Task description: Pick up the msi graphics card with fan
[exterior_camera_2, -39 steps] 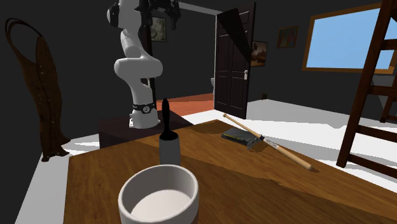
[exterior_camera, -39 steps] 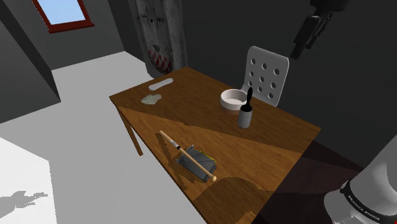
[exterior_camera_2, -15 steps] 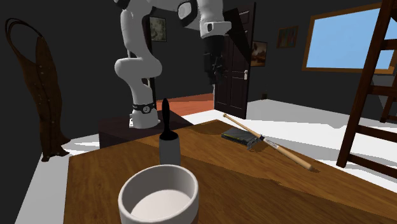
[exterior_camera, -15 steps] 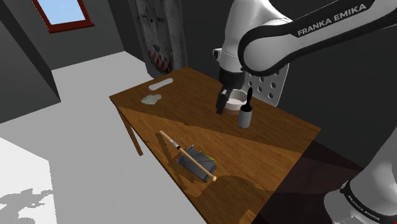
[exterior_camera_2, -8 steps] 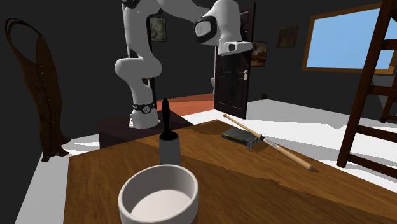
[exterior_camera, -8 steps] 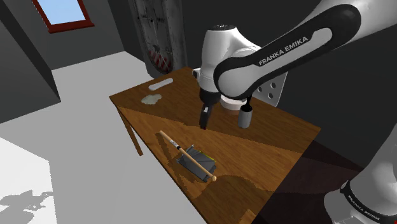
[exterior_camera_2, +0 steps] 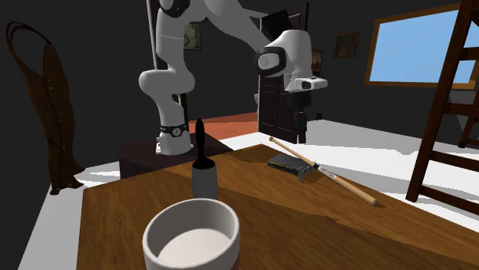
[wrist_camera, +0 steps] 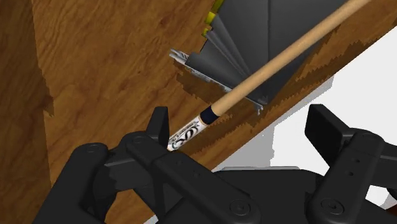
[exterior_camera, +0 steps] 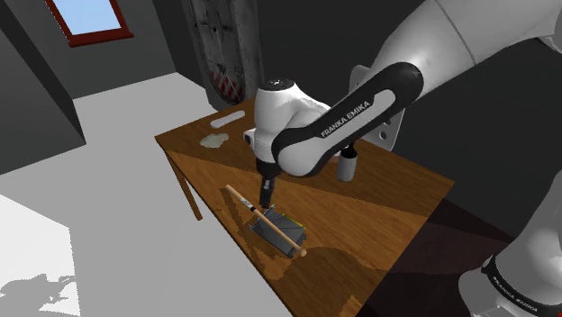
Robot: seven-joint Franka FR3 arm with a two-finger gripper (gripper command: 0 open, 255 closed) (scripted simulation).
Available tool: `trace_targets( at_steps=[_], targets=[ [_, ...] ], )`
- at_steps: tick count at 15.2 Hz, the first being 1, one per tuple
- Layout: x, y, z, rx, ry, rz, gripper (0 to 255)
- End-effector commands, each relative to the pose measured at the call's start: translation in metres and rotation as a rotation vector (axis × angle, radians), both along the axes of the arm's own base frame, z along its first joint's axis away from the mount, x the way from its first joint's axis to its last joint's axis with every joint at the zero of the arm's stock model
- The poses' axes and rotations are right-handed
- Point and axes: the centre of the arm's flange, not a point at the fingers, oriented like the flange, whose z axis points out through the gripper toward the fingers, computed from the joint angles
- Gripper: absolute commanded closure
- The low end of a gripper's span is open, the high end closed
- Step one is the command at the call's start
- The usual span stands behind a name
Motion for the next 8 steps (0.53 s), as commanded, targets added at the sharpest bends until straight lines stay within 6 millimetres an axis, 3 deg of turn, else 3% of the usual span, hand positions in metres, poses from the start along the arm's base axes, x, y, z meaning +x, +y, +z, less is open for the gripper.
trace_targets(
  at_steps=[1, 8],
  targets=[
    [0.006, 0.019, -0.019, 0.001, 0.002, 0.037, 0],
    [0.018, 0.077, -0.077, 0.002, 0.010, 0.152, 0]
  ],
)
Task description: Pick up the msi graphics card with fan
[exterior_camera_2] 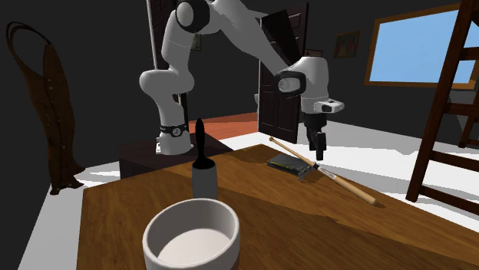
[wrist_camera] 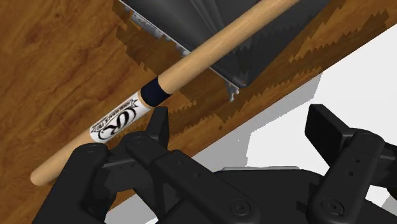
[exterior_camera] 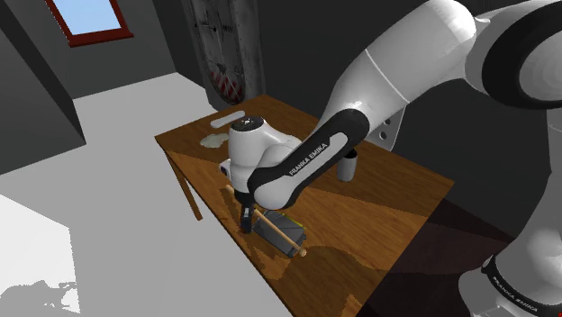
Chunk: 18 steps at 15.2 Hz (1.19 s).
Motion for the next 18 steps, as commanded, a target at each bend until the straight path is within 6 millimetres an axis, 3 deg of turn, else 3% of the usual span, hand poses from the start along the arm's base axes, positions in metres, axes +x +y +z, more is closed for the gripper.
trace_targets(
  at_steps=[1, 7, 9, 10, 18],
  targets=[
    [0.001, 0.008, -0.011, 0.001, 0.000, 0.013, 0],
    [0.001, 0.008, -0.046, 0.001, 0.000, 0.013, 0],
    [0.001, 0.008, -0.046, 0.001, 0.000, 0.013, 0],
    [0.002, 0.009, -0.046, 0.000, 0.000, 0.013, 255],
    [0.000, 0.008, -0.048, 0.000, 0.000, 0.013, 255]
  ],
)
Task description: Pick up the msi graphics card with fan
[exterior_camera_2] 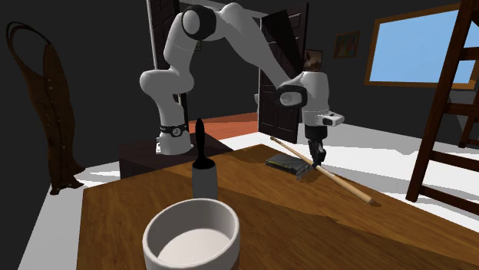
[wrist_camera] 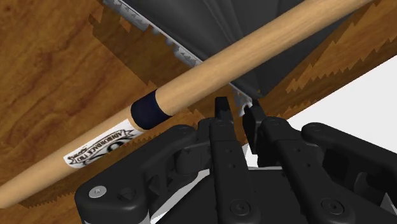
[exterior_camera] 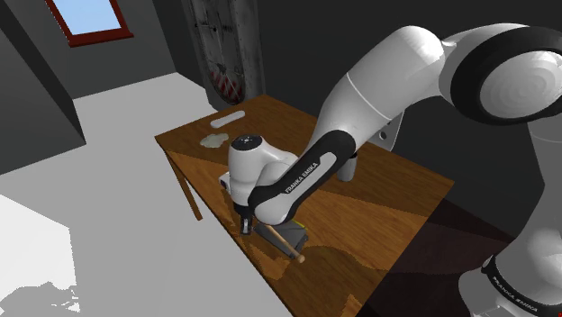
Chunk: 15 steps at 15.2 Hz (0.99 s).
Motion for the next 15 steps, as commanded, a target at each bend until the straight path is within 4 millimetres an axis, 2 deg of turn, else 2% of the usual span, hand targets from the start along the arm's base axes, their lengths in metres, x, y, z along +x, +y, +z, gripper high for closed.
trace_targets(
  at_steps=[1, 15],
  targets=[
    [0.000, -0.002, -0.002, -0.005, 0.008, 0.000, 255],
    [0.000, -0.002, 0.071, -0.005, 0.008, 0.000, 255]
  ],
)
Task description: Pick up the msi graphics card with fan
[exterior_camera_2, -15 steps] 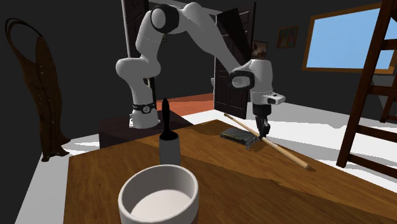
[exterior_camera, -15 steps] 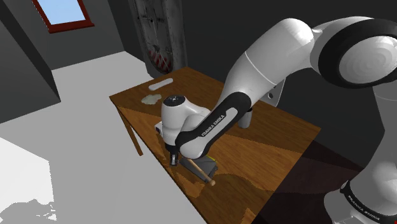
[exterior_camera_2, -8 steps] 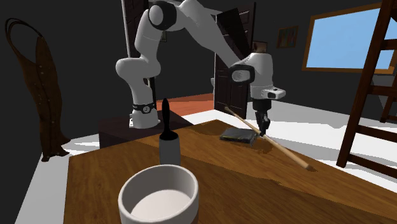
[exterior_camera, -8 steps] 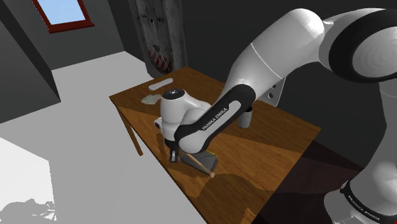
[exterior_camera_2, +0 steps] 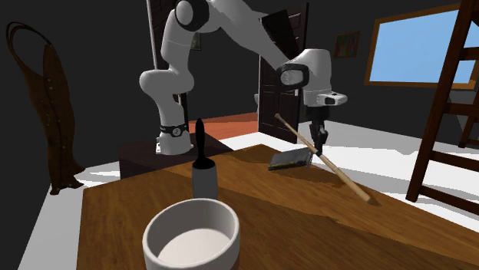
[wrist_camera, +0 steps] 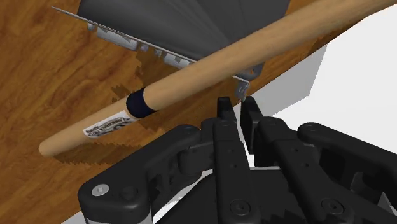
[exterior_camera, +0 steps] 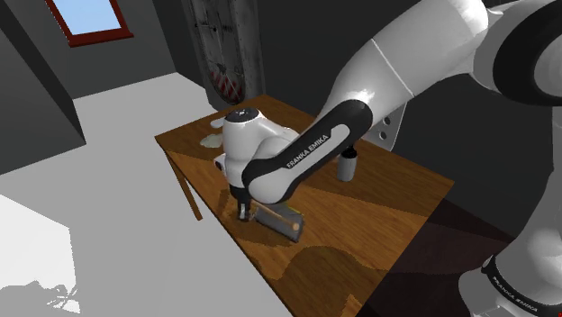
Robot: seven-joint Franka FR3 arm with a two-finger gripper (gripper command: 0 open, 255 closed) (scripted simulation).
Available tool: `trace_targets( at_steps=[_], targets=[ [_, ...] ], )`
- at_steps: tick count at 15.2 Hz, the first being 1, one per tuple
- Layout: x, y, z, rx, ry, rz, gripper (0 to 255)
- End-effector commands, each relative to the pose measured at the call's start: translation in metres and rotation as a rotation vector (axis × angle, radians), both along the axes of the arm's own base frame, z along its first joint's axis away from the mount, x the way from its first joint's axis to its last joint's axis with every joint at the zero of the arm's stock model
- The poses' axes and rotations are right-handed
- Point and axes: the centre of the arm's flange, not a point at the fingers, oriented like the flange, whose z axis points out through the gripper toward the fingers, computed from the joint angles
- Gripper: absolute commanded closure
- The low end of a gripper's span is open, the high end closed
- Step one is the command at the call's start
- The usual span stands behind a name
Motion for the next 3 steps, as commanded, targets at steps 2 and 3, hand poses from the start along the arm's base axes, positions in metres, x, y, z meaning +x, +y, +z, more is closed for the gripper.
trace_targets(
  at_steps=[2, 3],
  targets=[
    [0.0003, -0.0005, 0.0108, 0.000, 0.000, 0.000, 255],
    [0.0003, -0.0005, 0.0108, 0.000, 0.000, 0.000, 255]
  ],
)
